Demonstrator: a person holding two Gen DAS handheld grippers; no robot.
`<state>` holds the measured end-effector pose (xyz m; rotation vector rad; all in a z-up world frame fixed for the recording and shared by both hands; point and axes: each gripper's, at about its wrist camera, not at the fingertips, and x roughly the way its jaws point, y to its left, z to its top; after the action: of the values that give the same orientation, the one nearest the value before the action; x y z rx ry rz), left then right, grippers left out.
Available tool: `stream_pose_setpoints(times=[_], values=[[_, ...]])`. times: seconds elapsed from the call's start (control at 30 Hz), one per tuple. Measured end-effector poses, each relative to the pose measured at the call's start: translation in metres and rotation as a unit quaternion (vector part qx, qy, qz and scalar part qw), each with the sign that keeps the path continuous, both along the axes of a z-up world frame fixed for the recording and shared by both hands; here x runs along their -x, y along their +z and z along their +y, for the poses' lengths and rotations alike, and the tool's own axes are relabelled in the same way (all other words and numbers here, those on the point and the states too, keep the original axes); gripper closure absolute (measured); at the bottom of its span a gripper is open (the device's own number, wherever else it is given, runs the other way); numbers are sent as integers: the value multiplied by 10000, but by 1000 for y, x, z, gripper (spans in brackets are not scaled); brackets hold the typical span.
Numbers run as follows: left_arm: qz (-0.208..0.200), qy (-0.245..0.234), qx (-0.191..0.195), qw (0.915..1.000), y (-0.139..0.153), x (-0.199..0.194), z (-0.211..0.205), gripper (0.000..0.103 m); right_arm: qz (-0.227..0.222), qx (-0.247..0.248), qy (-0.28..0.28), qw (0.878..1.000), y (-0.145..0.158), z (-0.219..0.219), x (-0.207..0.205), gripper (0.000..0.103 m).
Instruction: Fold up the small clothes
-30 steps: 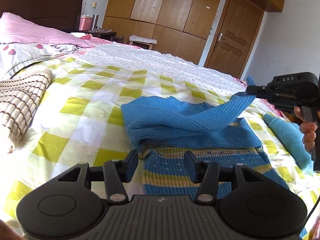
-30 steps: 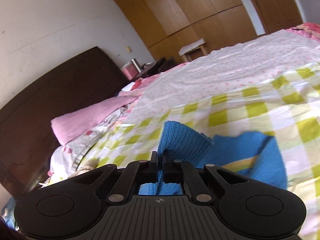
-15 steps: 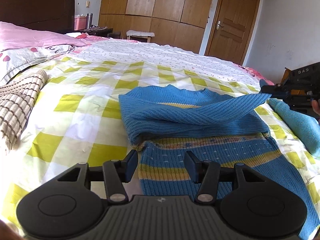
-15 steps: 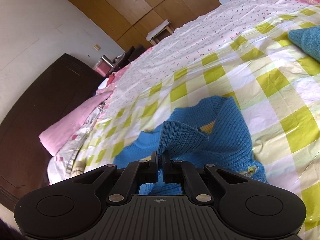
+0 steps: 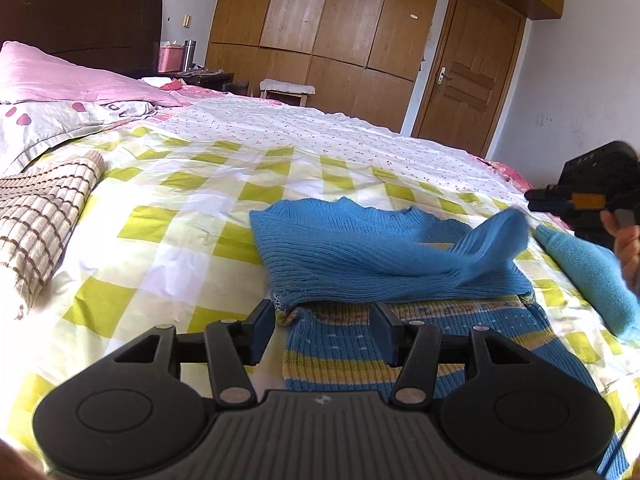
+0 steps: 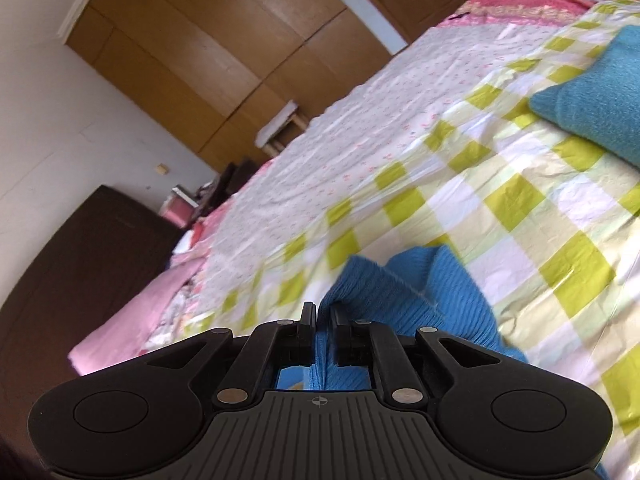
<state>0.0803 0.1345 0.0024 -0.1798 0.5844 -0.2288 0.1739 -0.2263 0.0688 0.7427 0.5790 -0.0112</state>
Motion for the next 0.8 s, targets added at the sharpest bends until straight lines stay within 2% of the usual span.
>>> stream_pose_setpoints(times=[0.07,0.1,0.17,0.23,0.5,0.67,0.8], values=[[-11,17,-11,10000,0,1,1,46,214,260,-306,9990,-14,-6,-11,91],[-6,12,-17,10000,0,1,1,46,297,226,-336,9987,-21,-11,-13,88],[27,-23,-12,10000,-1,0,0,46,329,160,-292,9989,-29,-17,-6,80],[70,-77,-39,9999,-3,-2,-3,46,407,377,-195,9983,-34,-19,0,70],[47,-96,-202,9997,-5,-1,-10,45,680,361,126,9970,-51,-19,-15,63],[78,-116,-230,9996,-8,-3,-12,45,1016,313,168,9942,-74,-17,-30,62],[85,-134,-258,9995,-9,-4,-14,45,992,250,194,9946,-79,-16,-33,62]])
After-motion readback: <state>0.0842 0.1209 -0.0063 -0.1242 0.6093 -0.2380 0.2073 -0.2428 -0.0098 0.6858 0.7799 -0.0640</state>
